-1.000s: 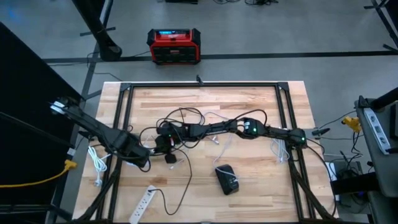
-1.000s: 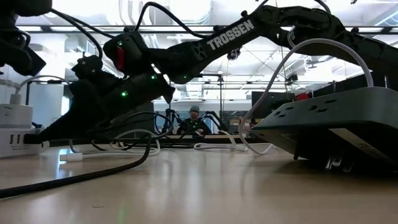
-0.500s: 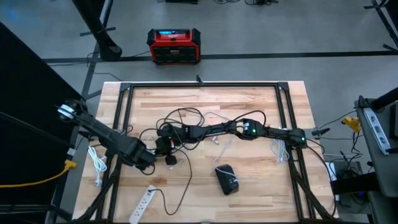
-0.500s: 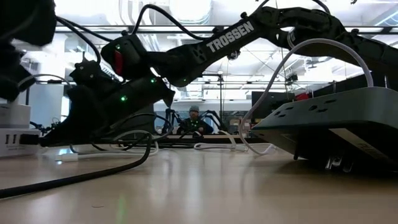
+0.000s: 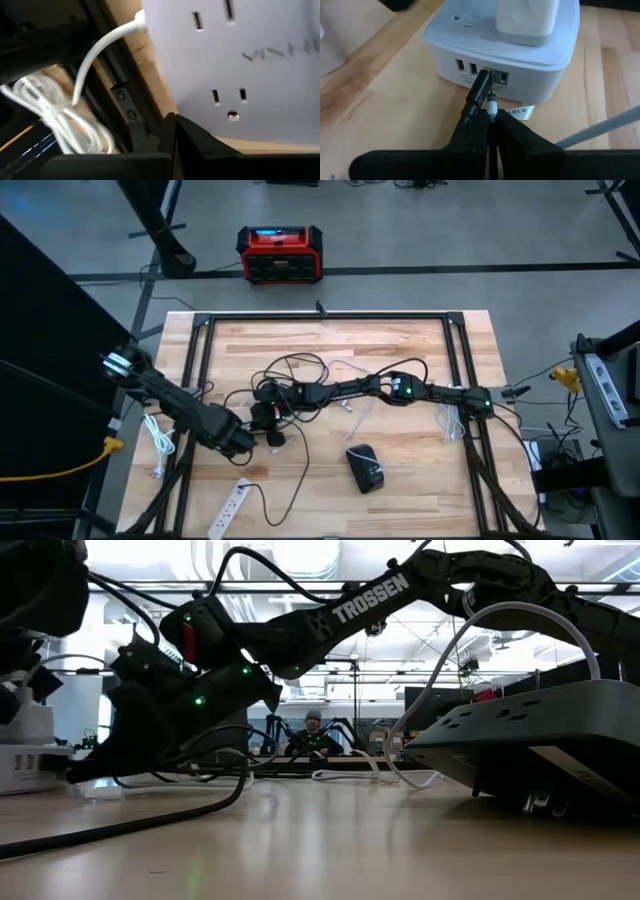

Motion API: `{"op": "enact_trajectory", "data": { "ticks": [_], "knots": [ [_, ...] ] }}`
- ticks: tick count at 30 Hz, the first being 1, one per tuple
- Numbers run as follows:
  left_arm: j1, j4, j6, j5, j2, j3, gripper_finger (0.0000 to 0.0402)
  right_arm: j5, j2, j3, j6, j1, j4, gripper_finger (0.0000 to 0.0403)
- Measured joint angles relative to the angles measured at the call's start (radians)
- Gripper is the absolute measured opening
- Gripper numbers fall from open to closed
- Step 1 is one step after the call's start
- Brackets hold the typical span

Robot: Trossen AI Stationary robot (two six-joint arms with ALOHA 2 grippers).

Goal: Insert USB
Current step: Insert the black charger cable into the top white outlet extension

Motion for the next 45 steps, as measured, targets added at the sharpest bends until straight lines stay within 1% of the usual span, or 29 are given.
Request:
{"op": "enact_trajectory", "data": {
  "ticks": [8, 18, 21, 25, 33, 45],
  "knots": [
    [-0.001, 0.016, -0.005, -0.031, -0.033, 0.021, 0.0, 0.001, -0.002, 0.0, 0.004, -0.017, -0.036, 0.0014],
    [-0.002, 0.013, 0.03, -0.043, -0.036, 0.023, 0.0, 0.044, -0.002, 0.011, 0.012, -0.029, -0.05, 0.0014],
    [-0.002, 0.012, 0.038, -0.05, -0.036, 0.023, 0.0, 0.085, -0.002, 0.037, -0.021, -0.023, -0.089, 0.0014],
    [-0.002, 0.011, 0.04, -0.052, -0.036, 0.022, 0.0, 0.096, -0.002, 0.065, -0.062, -0.014, -0.122, 0.0014],
    [-0.002, 0.01, 0.042, -0.053, -0.036, 0.021, 0.0, 0.084, -0.002, 0.078, -0.075, -0.003, -0.14, 0.0014],
    [-0.002, 0.008, 0.042, -0.053, -0.036, 0.021, 0.0, 0.068, -0.002, 0.078, -0.056, -0.007, -0.113, 0.0014]
  ]
}}
